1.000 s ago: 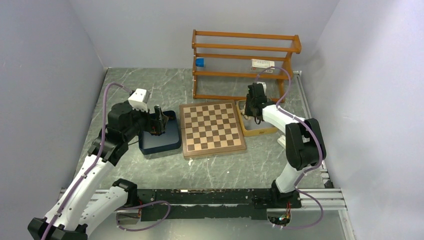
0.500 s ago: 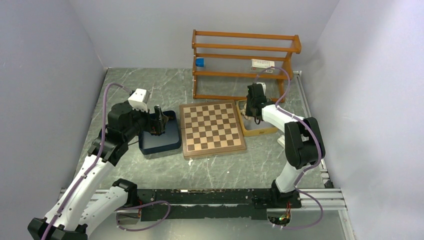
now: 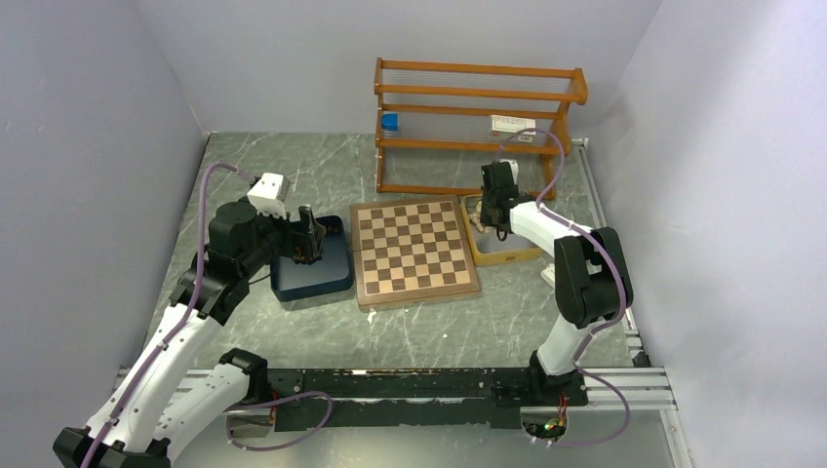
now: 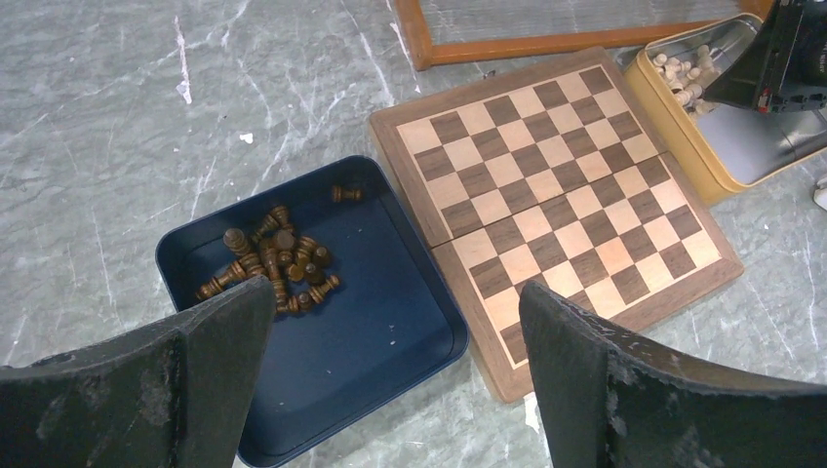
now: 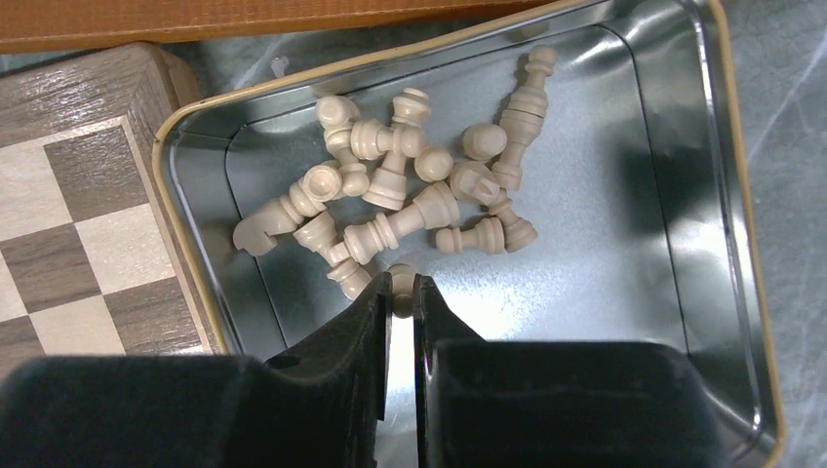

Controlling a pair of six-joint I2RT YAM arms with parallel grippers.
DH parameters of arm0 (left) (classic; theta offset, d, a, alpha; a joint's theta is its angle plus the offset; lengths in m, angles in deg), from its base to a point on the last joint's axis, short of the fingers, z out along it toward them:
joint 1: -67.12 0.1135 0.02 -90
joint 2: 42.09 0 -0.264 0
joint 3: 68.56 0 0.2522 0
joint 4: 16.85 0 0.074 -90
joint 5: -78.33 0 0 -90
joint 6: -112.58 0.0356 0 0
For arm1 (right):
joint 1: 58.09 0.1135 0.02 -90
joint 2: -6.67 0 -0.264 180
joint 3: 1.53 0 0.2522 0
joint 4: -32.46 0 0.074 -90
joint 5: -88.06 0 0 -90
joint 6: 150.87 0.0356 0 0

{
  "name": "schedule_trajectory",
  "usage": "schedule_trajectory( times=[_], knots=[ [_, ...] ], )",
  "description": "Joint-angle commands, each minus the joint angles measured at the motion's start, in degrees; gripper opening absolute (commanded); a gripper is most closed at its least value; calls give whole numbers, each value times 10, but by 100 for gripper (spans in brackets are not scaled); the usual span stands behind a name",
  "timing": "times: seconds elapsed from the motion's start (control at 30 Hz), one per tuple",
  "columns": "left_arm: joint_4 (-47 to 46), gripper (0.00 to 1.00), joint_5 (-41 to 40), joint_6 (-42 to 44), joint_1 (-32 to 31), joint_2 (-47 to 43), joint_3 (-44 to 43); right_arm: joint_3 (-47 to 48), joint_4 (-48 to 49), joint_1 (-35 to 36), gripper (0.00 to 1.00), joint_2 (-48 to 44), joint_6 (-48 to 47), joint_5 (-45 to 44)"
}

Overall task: Set up the chess pieces on the board
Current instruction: Pick up the chess piece from the storage box.

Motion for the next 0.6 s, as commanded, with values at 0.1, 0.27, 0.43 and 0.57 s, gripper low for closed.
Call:
schedule_trajectory(
  times=[0.1,0.27,0.43,0.57],
  knots=[
    [-3,100,-7,7,-4,-7,3,49,-59,32,11,-41,-6,-83],
    [-4,100,-8,7,-4,-6,4,80,-92,47,7,-51,-7,-93],
    [-4,100,-9,7,-4,-6,4,111,-101,57,8,-67,-18,-52],
    [-4,100,-9,7,-4,-8,4,142,-107,88,8,-55,-27,-42]
  ],
)
